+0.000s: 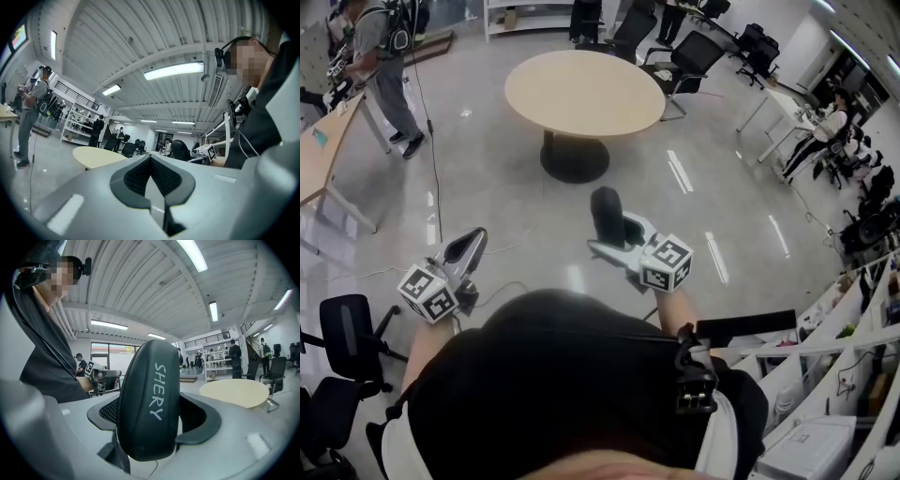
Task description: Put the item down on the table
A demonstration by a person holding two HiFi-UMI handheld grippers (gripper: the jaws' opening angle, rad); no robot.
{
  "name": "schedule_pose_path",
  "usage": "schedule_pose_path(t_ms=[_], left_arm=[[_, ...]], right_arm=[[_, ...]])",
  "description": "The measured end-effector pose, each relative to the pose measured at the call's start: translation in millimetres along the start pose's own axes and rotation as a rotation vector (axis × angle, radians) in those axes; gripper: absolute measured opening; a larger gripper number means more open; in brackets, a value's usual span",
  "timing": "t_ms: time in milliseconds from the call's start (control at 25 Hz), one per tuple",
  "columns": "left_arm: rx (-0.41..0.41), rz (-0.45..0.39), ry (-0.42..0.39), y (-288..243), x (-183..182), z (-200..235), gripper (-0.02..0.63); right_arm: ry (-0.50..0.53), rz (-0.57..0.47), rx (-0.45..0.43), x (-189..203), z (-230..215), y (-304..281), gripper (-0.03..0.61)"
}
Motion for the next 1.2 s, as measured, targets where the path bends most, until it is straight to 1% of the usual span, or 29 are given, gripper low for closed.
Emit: schedule_pose_path(t_ms=[120, 280, 440, 720, 960, 1040, 1200], left_arm=[[0.027, 0.007, 0.001, -20, 2, -12, -0.006], [0.072, 0.011, 0.001, -52, 6, -40, -0.006], [0.135, 0.016, -0.014, -88, 14, -68, -0.006], [0.235, 0.025, -0.011, -152, 25, -122, -0.006], [0.339, 0.059, 0.0, -199, 37, -166, -0.006], [0.371, 0.073, 0.0, -212, 40, -174, -0.006], [0.406, 0.097, 0.01, -235, 41, -171, -0.006]], right_arm=[[-0.007, -0.004, 0.022, 0, -11, 20, 0.367], [-0.011, -0.012, 0.056, 3, -27, 60, 0.367], [-0.027, -0.03, 0.097, 7, -45, 103, 0.367], [-0.065, -0.059, 0.175, 19, -74, 182, 0.367], [-0.114, -0.089, 0.254, 32, -94, 237, 0.367], [-0.128, -0.093, 0.278, 37, -98, 247, 0.367], [-0.145, -0.119, 0.33, 40, -110, 257, 0.367]])
Point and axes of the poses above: the fingertips, and each gripper's own axes: y backward along the fingers, z to its left, x out of its underside, the point moved 3 cm from there along y, backward along the fingers, and after that the axes turned 8 degrees about -y, right-handed, at the moved point
